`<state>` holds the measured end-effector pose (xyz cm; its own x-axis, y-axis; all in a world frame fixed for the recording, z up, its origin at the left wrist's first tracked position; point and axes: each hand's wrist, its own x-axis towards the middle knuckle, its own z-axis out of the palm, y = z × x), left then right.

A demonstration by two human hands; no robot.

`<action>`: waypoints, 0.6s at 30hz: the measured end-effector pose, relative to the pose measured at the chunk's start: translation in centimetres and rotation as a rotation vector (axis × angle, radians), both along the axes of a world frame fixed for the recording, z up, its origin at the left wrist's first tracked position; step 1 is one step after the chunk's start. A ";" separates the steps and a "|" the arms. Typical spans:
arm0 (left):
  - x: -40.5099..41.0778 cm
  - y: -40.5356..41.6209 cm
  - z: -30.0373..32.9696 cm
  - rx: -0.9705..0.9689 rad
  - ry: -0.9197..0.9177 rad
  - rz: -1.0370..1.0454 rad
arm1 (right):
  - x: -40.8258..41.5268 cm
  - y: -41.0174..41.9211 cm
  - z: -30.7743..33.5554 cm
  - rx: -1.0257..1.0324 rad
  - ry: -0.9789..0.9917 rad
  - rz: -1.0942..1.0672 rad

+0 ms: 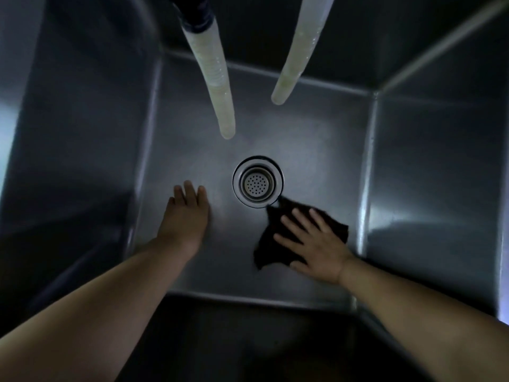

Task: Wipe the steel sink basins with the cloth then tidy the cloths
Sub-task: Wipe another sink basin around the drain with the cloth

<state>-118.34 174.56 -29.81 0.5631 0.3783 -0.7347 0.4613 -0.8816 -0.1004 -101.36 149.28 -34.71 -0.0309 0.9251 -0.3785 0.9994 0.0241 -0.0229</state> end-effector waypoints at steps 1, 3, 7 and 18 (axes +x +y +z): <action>0.0 0.0 0.0 0.000 0.001 -0.001 | 1.1 0.5 0.1 0.004 -0.025 -0.076; -0.1 0.1 -0.1 0.008 0.001 -0.012 | 3.2 2.0 0.3 0.009 -0.067 -0.212; 0.0 0.4 0.1 0.029 0.018 -0.059 | 7.4 6.9 0.2 0.004 -0.135 -0.411; 0.1 0.8 -0.7 0.003 -0.008 -0.035 | 6.2 25.7 -0.1 0.106 -0.048 -0.293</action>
<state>-118.22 175.33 -30.50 0.5820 0.3602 -0.7291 0.4309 -0.8969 -0.0992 -95.13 175.02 -34.81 0.2579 0.9266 -0.2737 0.9642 -0.2650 0.0113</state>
